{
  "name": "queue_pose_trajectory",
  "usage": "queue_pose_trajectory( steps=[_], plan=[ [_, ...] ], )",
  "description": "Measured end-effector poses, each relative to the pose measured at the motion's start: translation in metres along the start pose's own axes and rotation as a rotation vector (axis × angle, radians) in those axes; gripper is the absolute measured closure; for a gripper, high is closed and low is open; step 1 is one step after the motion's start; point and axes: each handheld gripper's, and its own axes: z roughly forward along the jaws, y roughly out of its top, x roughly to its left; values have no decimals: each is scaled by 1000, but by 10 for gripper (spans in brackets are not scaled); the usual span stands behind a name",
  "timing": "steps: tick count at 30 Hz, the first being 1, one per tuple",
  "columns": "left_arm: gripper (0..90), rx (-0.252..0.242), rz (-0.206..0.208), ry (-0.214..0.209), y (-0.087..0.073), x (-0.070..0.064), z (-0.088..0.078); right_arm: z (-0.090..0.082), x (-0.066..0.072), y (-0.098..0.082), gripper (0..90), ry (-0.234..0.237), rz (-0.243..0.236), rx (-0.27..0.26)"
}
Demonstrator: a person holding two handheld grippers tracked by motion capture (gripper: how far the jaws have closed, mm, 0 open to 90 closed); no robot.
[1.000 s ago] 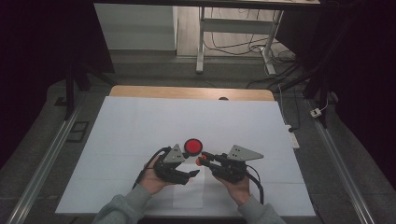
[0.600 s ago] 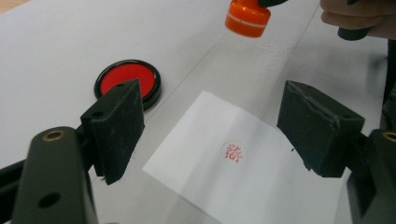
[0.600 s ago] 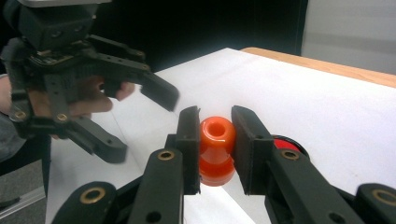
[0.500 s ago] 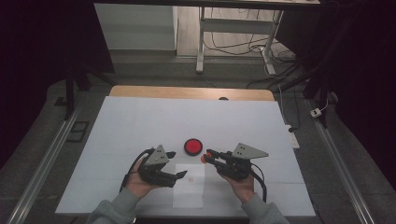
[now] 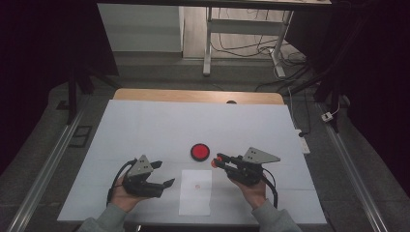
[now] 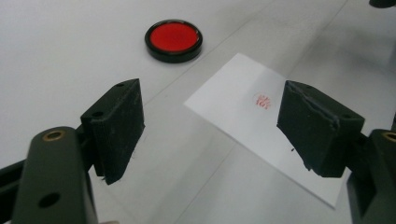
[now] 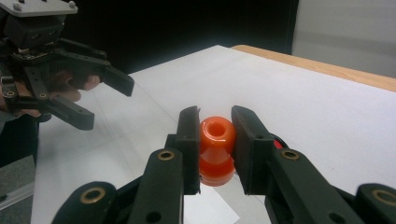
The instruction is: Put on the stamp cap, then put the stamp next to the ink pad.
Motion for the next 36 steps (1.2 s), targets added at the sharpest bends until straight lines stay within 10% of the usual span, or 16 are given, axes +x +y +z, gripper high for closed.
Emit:
queue_pose_trajectory(
  steps=[12, 36],
  plan=[
    [228, 0, -68, 53, -27, 14, -19, -3, -5, 0, 724, -28, -15, 13],
    [230, 12, -74, 71, -29, 21, -21, -4, -19, -1, 724, -107, -15, 52]
  ],
)
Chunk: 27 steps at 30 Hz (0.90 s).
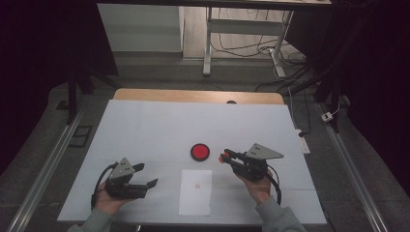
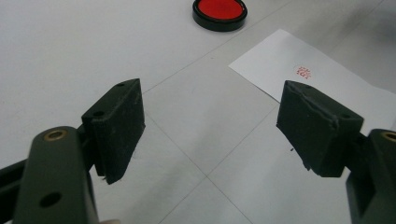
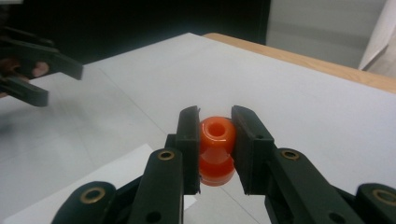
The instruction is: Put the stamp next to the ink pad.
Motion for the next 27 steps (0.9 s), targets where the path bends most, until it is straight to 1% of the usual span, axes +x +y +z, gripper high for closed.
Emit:
queue_pose_trajectory(
  steps=[6, 9, 12, 17, 21, 25, 27],
  plan=[
    [230, 10, 2, -4, 0, 0, 2, 9, -10, -3, 724, -45, 5, 35],
    [230, 15, -1, -5, 0, 0, 2, 15, -14, -5, 724, -66, -8, 60],
    [230, 20, -3, -6, -1, 1, 3, 21, -18, -6, 724, -77, -7, 77],
    [230, 28, -3, -7, -1, 1, 4, 30, -23, -8, 724, -79, 4, 94],
    [230, 32, -5, -9, -1, 1, 4, 39, -24, -11, 723, -79, 10, 118],
    [230, 32, -5, -8, 0, 0, 4, 51, -27, -13, 723, -84, 18, 151],
    [230, 34, -6, -9, -1, 0, 4, 57, -28, -14, 723, -94, 8, 173]
  ],
)
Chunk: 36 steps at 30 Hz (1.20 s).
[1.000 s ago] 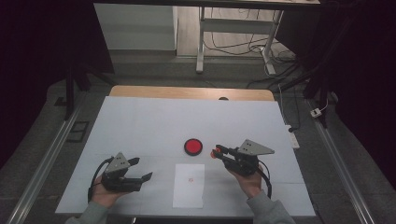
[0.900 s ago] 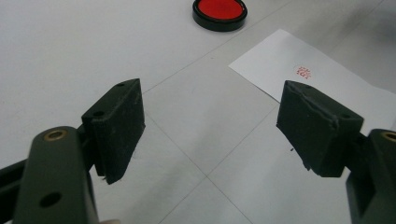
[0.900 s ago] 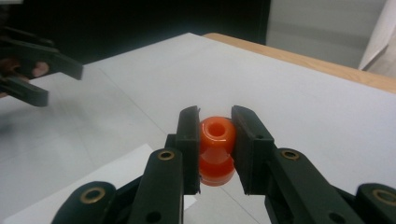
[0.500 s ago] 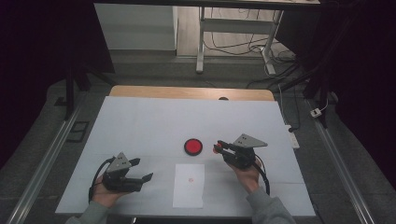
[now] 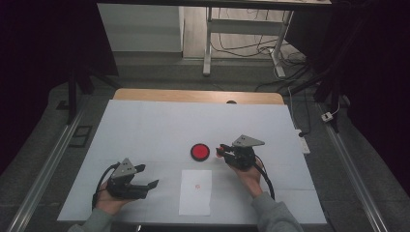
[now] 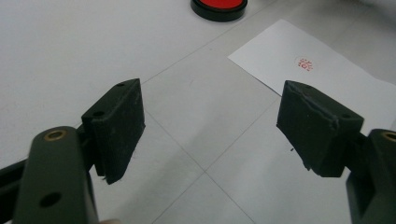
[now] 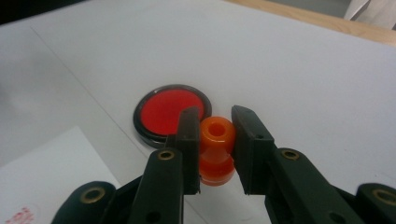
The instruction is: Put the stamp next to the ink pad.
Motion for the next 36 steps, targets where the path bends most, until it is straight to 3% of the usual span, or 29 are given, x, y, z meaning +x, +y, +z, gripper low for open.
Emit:
queue_pose_trajectory(
  steps=[5, 20, 24, 29, 36],
  plan=[
    [230, 5, -2, -3, -1, 0, 0, 9, -2, -6, 723, -13, 2, 65],
    [229, 4, -2, -3, -1, 1, 0, 13, 1, -10, 720, -7, -5, 100],
    [228, 4, -3, -1, -1, 1, 0, 13, 0, -10, 712, -2, -4, 98],
    [228, 2, -1, -3, -1, 1, 0, 9, 1, -7, 569, -16, -10, 57],
    [228, -1, -2, 4, -1, 2, -1, 1, 0, -4, 493, -12, -15, 16]
  ],
)
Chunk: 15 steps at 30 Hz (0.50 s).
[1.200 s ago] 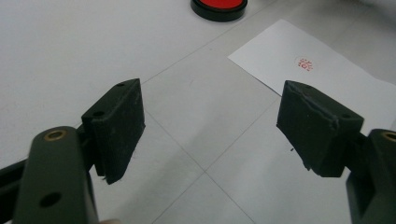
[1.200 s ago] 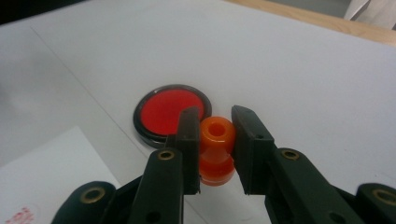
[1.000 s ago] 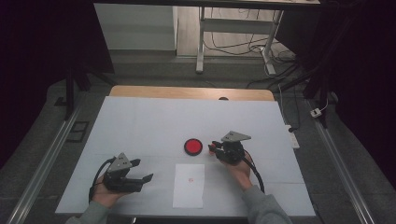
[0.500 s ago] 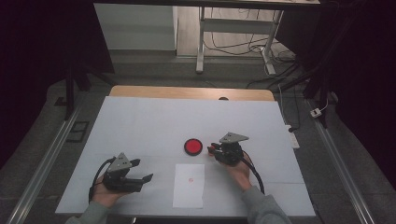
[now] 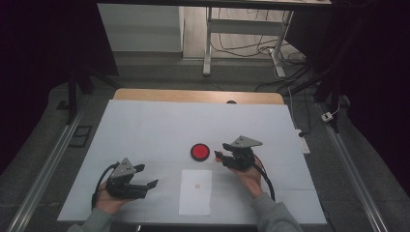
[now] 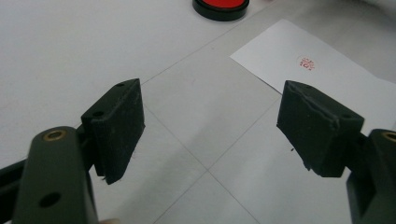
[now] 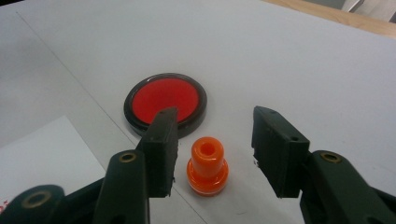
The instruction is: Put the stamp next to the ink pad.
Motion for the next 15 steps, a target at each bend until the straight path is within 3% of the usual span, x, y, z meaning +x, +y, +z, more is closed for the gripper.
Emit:
queue_pose_trajectory(
  steps=[8, 15],
  plan=[
    [228, 6, -9, 8, -2, 3, 1, -18, 3, 5, 464, 3, -38, -26],
    [228, 14, -4, 11, -1, 3, 4, -43, 3, 0, 461, 3, -43, -51]
  ],
)
